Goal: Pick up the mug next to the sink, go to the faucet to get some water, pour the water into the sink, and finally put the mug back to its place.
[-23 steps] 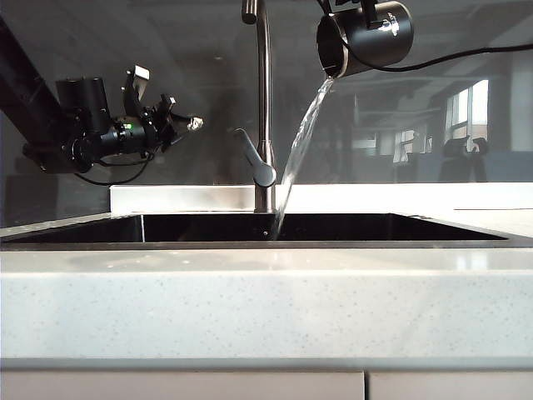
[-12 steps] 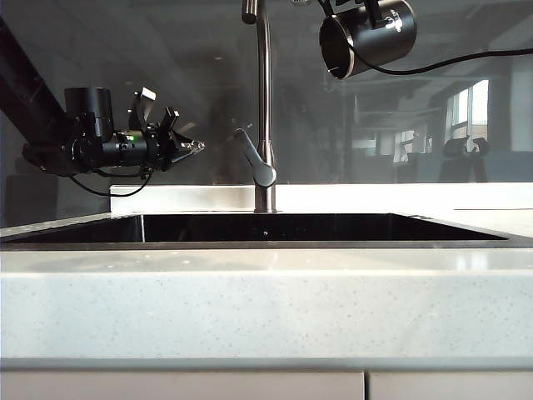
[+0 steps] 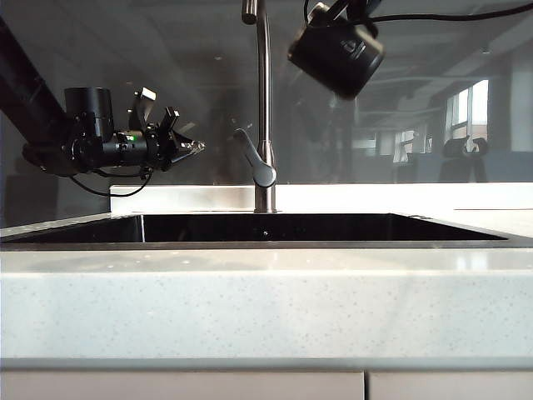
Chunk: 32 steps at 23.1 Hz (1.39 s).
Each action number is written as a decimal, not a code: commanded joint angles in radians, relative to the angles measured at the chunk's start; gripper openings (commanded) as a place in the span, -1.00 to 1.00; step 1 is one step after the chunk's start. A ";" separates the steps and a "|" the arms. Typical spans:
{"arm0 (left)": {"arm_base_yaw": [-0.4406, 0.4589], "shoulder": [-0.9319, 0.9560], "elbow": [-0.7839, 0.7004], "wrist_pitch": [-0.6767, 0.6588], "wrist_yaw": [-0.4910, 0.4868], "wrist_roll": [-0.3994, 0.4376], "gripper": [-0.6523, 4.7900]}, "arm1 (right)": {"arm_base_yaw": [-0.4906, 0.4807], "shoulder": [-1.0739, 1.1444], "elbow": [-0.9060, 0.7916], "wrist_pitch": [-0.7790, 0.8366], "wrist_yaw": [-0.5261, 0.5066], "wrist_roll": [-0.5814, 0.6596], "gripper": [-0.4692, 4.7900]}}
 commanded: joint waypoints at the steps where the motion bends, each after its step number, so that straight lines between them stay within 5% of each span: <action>1: -0.001 -0.007 0.002 0.009 0.002 -0.002 -0.78 | -0.074 -0.016 -0.024 -0.045 -0.211 0.431 -0.83; 5: -0.001 -0.007 0.002 0.009 0.001 -0.002 -0.78 | -0.171 -0.056 -0.162 0.050 -0.349 0.624 -0.83; 13: -0.001 -0.007 0.002 0.010 0.002 -0.002 -0.78 | -0.386 -0.259 -0.722 0.584 -0.492 0.772 -0.83; 20: -0.001 -0.007 0.002 0.009 0.001 -0.002 -0.78 | -0.526 -0.277 -1.070 1.022 -0.471 0.841 -0.83; 32: -0.001 -0.007 0.002 0.009 0.001 -0.002 -0.78 | -0.579 -0.275 -1.258 1.153 -0.373 0.812 -0.83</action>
